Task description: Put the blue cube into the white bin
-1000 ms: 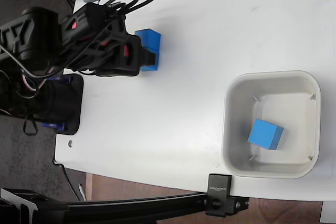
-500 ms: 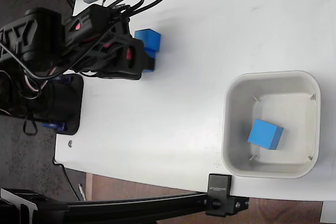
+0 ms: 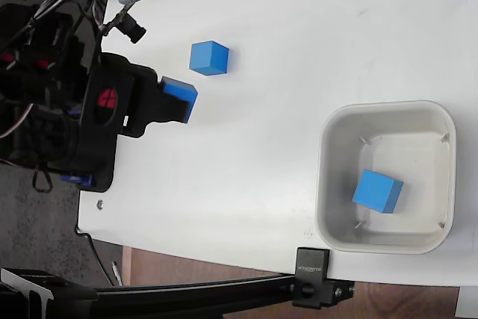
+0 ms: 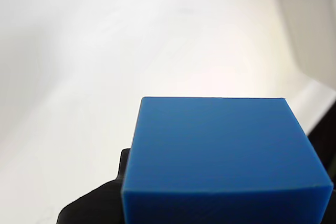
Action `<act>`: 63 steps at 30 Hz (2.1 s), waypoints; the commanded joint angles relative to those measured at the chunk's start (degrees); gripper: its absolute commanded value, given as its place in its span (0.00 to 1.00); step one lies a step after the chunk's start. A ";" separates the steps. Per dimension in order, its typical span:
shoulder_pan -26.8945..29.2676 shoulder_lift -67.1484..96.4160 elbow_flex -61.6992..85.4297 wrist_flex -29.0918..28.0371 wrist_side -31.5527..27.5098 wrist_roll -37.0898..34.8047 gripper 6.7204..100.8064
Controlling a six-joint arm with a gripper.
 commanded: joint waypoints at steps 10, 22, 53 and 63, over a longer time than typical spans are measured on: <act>11.87 -15.29 0.35 -59.06 -4.83 22.76 0.16; 13.10 -35.86 -9.93 -73.74 -7.47 25.22 0.17; 2.29 23.03 34.72 -39.11 1.58 42.19 0.99; -5.36 44.21 47.99 -23.20 5.27 52.91 0.99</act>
